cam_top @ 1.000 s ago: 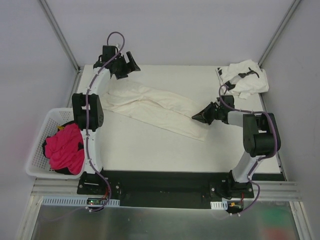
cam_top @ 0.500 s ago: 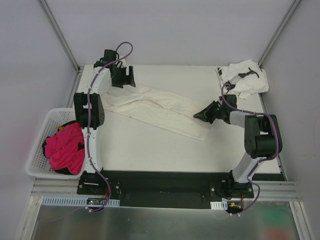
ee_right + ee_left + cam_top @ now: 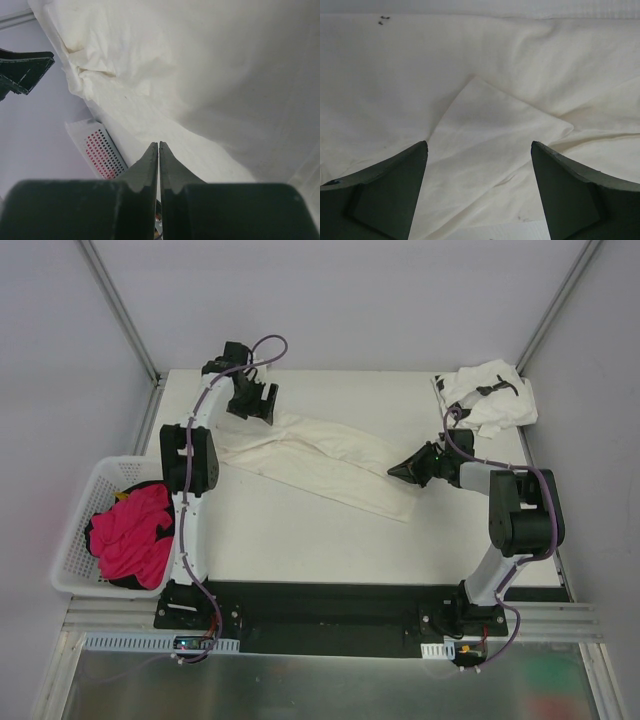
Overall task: Fold and stack the t-shirts
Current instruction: Fold the other side of the tshirt into a rectangle
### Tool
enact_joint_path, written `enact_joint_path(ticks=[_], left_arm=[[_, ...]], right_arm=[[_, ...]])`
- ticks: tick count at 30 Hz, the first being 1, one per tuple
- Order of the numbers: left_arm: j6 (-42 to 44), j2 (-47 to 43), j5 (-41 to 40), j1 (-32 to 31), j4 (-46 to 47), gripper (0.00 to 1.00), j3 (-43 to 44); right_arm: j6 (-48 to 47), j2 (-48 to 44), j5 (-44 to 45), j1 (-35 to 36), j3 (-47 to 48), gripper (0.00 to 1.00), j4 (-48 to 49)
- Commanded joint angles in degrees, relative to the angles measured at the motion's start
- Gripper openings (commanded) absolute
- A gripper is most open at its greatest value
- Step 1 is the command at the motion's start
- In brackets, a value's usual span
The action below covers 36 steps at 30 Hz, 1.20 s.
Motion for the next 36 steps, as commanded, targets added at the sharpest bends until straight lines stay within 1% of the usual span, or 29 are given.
enact_joint_path(ticks=[1,10,14,21,29,32,34,36], left_arm=[[2.6,1.9,-1.8,-2.0,-2.1,0.83,3.8],[5.0,3.0,-2.5,-2.7,-2.4,0.83,3.5],[5.8,4.0,-6.1,-2.7,-2.3,0.83,5.4],[4.6,6.6,-7.7,-2.6,-1.8,0.83,9.6],[3.3,7.9,-4.1,-2.7,-0.8,0.81,11.1],[2.9,8.3,-3.7,-2.7,-0.8,0.76,11.1],[2.3,8.6,-3.4,-2.8,-0.8,0.71,11.1],[2.1,8.7,-2.7,-2.8,-0.8,0.69,11.0]], right_arm=[[0.4,-2.7,-1.5,-0.6,-0.7,0.05,1.5],[0.4,-2.9,-1.7,-1.3,-1.0,0.05,1.7],[0.4,-3.5,-1.7,-1.5,-1.6,0.05,1.7],[0.4,-3.8,-1.8,-2.0,-1.9,0.04,1.7],[0.5,-3.4,-2.0,-2.1,-1.6,0.03,1.8],[0.4,-3.5,-2.0,-2.1,-1.6,0.02,1.7],[0.5,-3.6,-1.9,-2.2,-1.7,0.02,1.8],[0.7,-3.4,-2.0,-2.3,-1.7,0.02,1.7]])
